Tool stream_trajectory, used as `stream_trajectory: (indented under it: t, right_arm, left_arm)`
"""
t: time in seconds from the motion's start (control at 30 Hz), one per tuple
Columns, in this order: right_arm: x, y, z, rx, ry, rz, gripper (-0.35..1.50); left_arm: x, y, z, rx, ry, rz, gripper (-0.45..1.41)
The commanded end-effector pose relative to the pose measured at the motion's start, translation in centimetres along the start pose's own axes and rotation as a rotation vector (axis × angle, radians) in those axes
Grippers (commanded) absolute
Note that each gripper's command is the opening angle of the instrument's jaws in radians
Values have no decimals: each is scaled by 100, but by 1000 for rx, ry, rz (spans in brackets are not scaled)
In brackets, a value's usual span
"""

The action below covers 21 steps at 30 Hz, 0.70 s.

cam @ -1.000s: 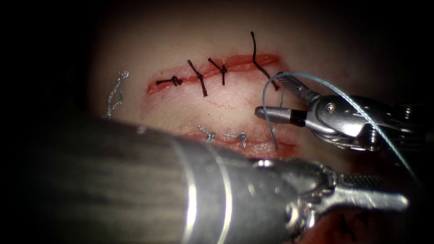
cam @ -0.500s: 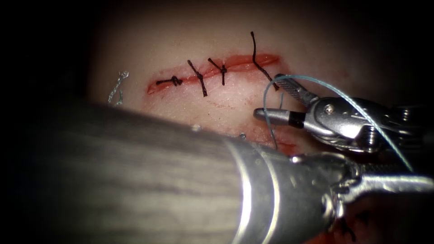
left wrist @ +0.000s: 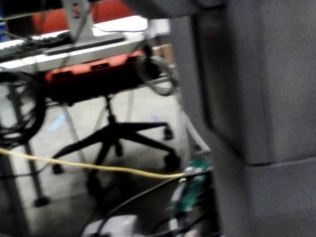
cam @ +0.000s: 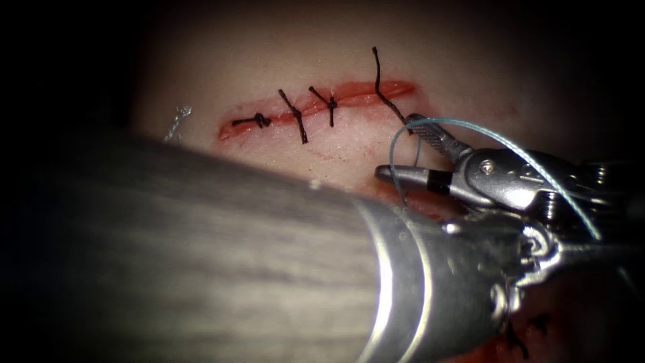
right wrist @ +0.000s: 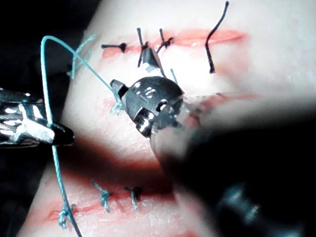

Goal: Wound Closure

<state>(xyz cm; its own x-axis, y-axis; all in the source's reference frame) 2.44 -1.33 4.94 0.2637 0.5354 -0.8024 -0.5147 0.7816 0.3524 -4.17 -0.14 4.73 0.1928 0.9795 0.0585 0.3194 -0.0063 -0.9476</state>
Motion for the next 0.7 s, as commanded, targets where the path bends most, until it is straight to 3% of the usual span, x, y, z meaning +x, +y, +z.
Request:
stream_trajectory:
  t: [0.03,0.23,0.33,0.4,0.43,0.5,0.57,0.6,0.7]
  right_arm:
    - [2,-3,8,1,1,1,140]
    - [5,9,0,16,6,9,123]
    - [2,17,0,20,12,8,132]
    - [0,21,-3,44,18,7,130]
    - [-2,23,-5,75,19,5,118]
    - [-3,24,-4,105,19,5,86]
    - [-3,25,2,136,14,50,-21]
    - [-2,25,7,144,9,92,-35]
    - [6,26,25,160,6,106,-35]
  left_arm:
    - [-1,-7,-1,-9,-23,-28,-45]
    - [2,11,-44,-74,-119,-114,-45]
    - [-1,18,-96,-79,-302,-173,-45]
    - [2,21,-122,-54,-367,-189,-45]
    - [8,23,-150,-15,-433,-199,-45]
    - [13,24,-169,49,-497,-206,-45]
    - [11,25,-180,75,-565,-196,-45]
    - [5,24,-187,93,-647,-158,-45]
    - [-8,19,-206,161,-810,-135,-45]
